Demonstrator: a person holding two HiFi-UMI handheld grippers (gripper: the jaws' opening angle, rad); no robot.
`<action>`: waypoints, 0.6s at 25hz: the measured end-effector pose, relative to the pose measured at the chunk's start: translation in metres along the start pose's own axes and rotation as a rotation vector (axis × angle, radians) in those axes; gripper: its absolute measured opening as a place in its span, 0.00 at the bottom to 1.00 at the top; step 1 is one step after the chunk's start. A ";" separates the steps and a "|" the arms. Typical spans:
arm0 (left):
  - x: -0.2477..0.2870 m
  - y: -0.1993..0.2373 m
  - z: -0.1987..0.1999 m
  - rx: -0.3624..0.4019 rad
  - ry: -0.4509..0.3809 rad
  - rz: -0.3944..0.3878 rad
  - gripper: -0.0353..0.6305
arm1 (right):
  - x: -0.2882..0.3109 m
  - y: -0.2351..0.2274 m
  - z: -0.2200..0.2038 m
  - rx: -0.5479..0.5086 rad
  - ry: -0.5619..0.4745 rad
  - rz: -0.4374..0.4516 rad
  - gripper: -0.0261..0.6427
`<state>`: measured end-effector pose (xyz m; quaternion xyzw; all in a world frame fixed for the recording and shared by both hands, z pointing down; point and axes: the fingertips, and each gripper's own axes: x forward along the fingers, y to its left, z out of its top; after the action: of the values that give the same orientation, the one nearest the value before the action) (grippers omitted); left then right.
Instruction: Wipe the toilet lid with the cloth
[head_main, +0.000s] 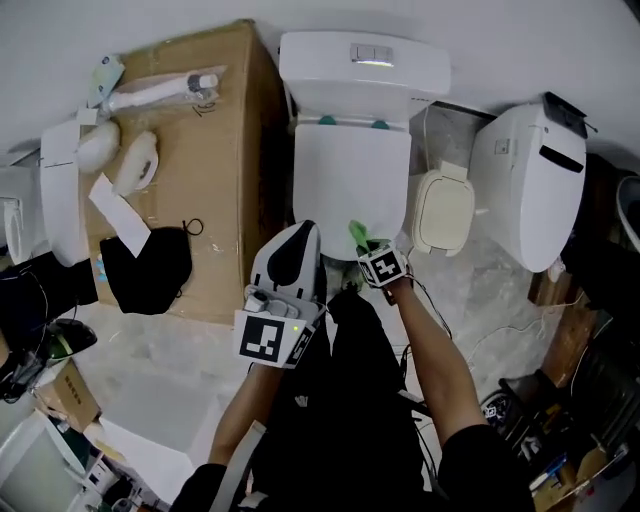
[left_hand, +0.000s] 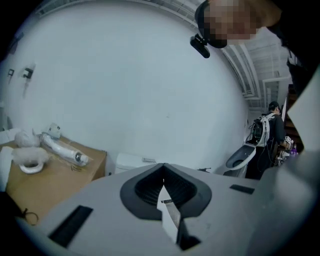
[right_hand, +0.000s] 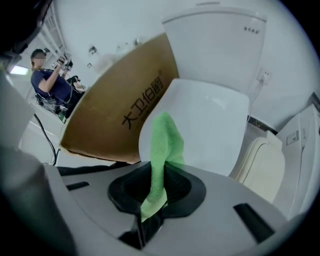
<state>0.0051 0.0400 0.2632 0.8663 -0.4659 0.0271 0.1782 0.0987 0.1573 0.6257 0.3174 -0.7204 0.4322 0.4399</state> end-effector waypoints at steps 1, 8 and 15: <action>-0.007 -0.004 0.013 0.010 -0.015 0.010 0.07 | -0.018 0.001 0.012 -0.009 -0.046 -0.005 0.12; -0.067 -0.042 0.102 0.091 -0.091 0.078 0.07 | -0.167 0.014 0.080 -0.067 -0.344 -0.088 0.12; -0.113 -0.071 0.154 0.164 -0.141 0.112 0.07 | -0.319 0.050 0.120 0.002 -0.657 -0.069 0.12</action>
<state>-0.0187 0.1144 0.0751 0.8504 -0.5209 0.0142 0.0719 0.1454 0.0948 0.2897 0.4646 -0.8121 0.2922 0.1980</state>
